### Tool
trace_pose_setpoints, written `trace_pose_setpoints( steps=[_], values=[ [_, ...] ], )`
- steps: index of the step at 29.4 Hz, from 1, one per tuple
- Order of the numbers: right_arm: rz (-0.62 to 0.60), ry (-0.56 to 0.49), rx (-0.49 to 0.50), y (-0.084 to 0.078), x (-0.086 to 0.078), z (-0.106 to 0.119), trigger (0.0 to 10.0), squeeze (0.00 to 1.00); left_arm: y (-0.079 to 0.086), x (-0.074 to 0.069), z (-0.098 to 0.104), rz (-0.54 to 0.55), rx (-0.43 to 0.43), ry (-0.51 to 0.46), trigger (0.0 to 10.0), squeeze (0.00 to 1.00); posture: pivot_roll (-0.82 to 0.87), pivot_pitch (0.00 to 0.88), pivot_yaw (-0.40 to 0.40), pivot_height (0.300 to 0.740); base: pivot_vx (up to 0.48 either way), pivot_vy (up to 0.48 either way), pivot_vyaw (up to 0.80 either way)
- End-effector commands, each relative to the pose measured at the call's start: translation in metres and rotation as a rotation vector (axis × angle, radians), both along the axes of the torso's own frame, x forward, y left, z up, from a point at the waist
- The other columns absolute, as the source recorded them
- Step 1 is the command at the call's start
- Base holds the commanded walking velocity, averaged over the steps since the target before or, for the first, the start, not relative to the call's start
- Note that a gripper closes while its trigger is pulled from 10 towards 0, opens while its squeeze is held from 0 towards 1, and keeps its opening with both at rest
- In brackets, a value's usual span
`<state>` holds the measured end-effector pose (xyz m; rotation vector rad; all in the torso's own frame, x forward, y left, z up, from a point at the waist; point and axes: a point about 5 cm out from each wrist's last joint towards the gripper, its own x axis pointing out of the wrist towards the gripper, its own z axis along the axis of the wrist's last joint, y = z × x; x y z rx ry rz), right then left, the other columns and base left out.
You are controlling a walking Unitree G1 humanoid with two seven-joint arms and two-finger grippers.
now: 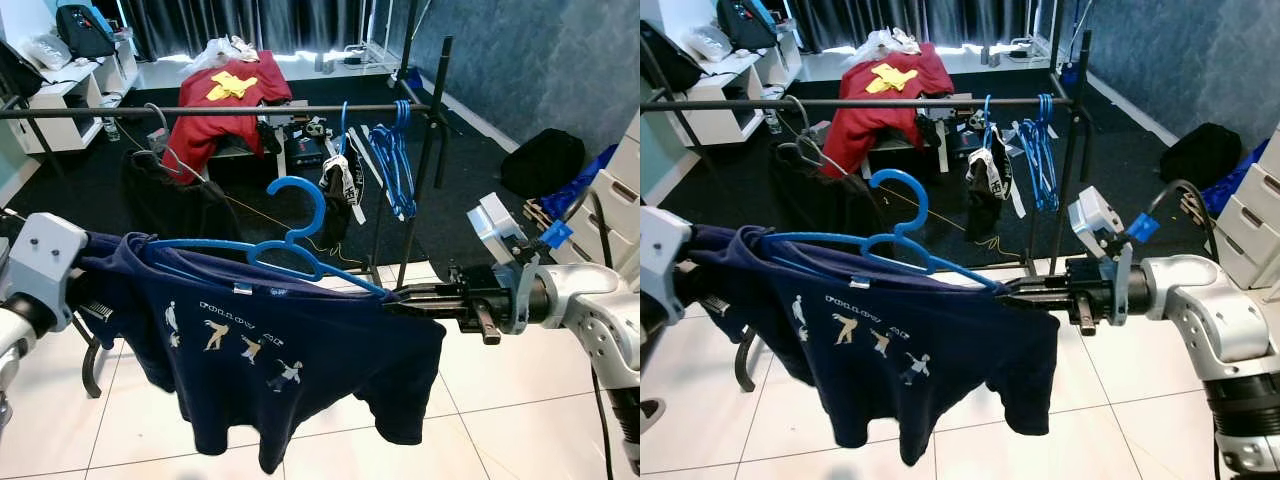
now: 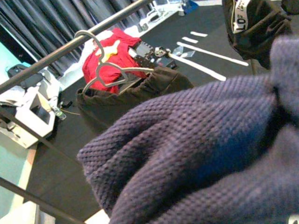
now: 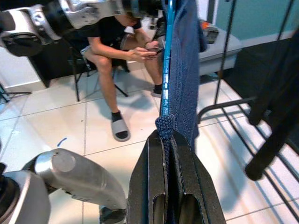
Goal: Hang hanger
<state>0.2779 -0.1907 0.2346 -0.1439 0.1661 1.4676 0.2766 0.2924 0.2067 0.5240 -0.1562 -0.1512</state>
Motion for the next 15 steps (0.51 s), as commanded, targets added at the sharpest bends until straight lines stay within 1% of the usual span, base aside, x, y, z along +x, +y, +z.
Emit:
trace_pose_setpoints(
  steps=[1,2,3,4,5,7,8,9,10,11,13,14,15],
  values=[
    [0.051,0.018,-0.020,0.005,-0.005,-0.003,0.0,0.00,0.000,0.003,-0.005,0.028,0.024,0.008,10.0,0.00,-0.07,0.000,0.007,0.740,0.000,0.000,0.00],
    [0.051,0.018,-0.020,0.005,-0.005,-0.003,0.0,0.00,0.000,0.003,-0.005,0.028,0.024,0.008,10.0,0.00,-0.07,0.000,0.007,0.740,0.000,0.000,0.00],
    [0.076,0.026,-0.032,0.009,-0.007,-0.005,0.0,0.00,-0.012,0.006,-0.009,-0.020,0.061,0.031,10.0,0.00,-0.07,0.000,0.007,0.740,0.000,0.000,0.00],
    [0.076,0.026,-0.032,0.009,-0.007,-0.005,0.0,0.00,-0.012,0.006,-0.009,-0.020,0.061,0.031,10.0,0.00,-0.07,0.000,0.007,0.740,0.000,0.000,0.00],
    [0.080,0.019,-0.036,0.010,-0.006,-0.004,0.0,0.00,-0.022,0.008,-0.015,-0.061,0.119,0.063,10.0,0.00,-0.08,0.000,0.010,0.740,0.000,0.000,0.00],
    [0.080,0.019,-0.036,0.010,-0.006,-0.004,0.0,0.00,-0.022,0.008,-0.015,-0.061,0.119,0.063,10.0,0.00,-0.08,0.000,0.010,0.740,0.000,0.000,0.00],
    [0.079,0.013,-0.039,0.010,-0.006,-0.002,0.0,0.00,-0.022,0.009,-0.020,-0.049,0.140,0.078,10.0,0.00,-0.08,0.000,0.011,0.740,0.000,0.000,0.00],
    [0.075,0.008,-0.041,0.007,-0.006,0.000,0.0,0.00,-0.015,0.010,-0.022,-0.008,0.145,0.086,10.0,0.00,-0.08,0.000,0.012,0.740,0.000,0.000,0.00],
    [0.075,0.008,-0.041,0.007,-0.006,0.000,0.0,0.00,-0.015,0.010,-0.022,-0.008,0.145,0.086,10.0,0.00,-0.08,0.000,0.012,0.740,0.000,0.000,0.00],
    [0.065,0.003,-0.041,0.003,-0.007,0.003,0.0,0.00,0.001,0.010,-0.025,0.089,0.107,0.093,10.0,0.00,-0.08,0.000,0.012,0.740,0.000,0.000,0.00],
    [0.065,0.003,-0.041,0.003,-0.007,0.003,0.0,0.00,0.001,0.010,-0.025,0.089,0.107,0.093,10.0,0.00,-0.08,0.000,0.012,0.740,0.000,0.000,0.00],
    [0.052,-0.003,-0.036,-0.002,-0.008,0.005,0.0,0.00,0.018,0.009,-0.031,0.189,0.064,0.108,10.0,0.00,-0.08,0.000,0.014,0.740,0.000,0.000,0.00],
    [0.035,-0.011,-0.026,-0.007,-0.008,0.009,0.0,0.00,0.036,0.005,-0.040,0.313,-0.011,0.132,10.0,0.00,-0.08,0.000,0.015,0.740,0.000,0.000,0.00]
  ],
)
